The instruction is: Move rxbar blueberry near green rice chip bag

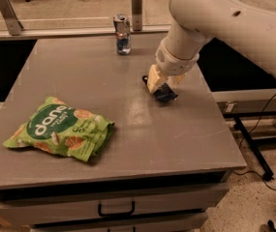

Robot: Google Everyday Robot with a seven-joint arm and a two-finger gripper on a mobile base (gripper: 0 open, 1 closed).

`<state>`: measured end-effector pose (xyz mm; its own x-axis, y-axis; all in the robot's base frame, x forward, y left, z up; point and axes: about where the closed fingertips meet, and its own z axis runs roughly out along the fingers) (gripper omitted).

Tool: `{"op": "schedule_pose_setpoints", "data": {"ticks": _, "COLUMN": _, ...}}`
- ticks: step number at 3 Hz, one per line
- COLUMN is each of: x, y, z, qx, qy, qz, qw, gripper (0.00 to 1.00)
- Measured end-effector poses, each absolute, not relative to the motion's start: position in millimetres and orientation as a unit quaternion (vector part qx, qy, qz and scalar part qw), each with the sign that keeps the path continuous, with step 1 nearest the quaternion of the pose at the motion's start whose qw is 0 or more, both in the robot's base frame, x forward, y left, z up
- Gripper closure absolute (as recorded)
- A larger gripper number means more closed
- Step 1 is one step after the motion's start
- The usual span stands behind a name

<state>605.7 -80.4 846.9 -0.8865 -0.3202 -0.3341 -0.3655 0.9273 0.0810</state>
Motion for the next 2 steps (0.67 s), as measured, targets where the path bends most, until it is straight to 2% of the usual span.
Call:
{"op": "schedule_pose_setpoints", "data": {"ticks": 1, "x": 592.0, "y": -66.8, "z": 851.4, "qx": -0.186, "qy": 0.968, "qz": 0.078, "qw": 0.151, "gripper": 1.00}}
{"op": "schedule_pose_setpoints", "data": {"ticks": 2, "x": 564.3, "y": -30.9, "z": 854.7, "qx": -0.187, "qy": 0.967, "qz": 0.113, "qw": 0.133, "gripper": 1.00}}
